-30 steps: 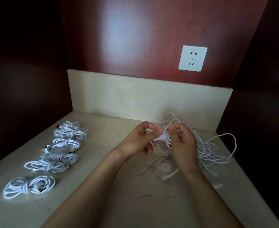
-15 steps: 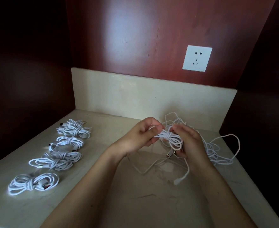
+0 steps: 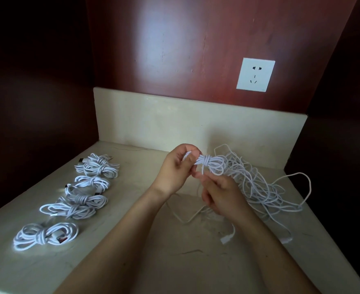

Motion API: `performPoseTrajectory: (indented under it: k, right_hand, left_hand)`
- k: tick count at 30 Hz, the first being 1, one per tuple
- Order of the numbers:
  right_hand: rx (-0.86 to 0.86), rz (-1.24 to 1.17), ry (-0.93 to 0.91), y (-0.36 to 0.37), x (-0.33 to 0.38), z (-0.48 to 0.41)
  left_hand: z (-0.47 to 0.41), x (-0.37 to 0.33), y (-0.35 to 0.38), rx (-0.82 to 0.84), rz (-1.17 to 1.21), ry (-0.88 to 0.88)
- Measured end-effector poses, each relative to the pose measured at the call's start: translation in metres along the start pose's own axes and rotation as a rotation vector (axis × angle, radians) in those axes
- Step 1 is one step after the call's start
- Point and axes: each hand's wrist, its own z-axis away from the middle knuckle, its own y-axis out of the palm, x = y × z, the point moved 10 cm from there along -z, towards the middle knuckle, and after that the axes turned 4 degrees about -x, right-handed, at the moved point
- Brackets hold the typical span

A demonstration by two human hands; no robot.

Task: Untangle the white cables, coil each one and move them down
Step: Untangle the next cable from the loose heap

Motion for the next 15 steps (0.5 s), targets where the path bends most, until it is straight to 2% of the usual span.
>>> performPoseTrajectory:
  k: [2,5,9,15]
  right_hand:
    - [0.025,0.053,-0.056,0.004,0.005,0.002]
    - [0.034,0.081,-0.129,0.006,0.013,0.003]
    - [-0.066,0.071,-0.173,-0.012,0.023,0.001]
    - [-0.286,0.061,-0.177,-0.05,0.022,-0.002]
  left_hand:
    - [-0.002,0.005,-0.007,-0.052,-0.056,0.042]
    - [-0.002,0.007,-0.019,-0.112,-0.307,0.158]
    - [0.0,0.005,-0.014,-0.044,-0.593,0.235]
    - [0.002,0.008,0.005,0.188,-0.477,0.175]
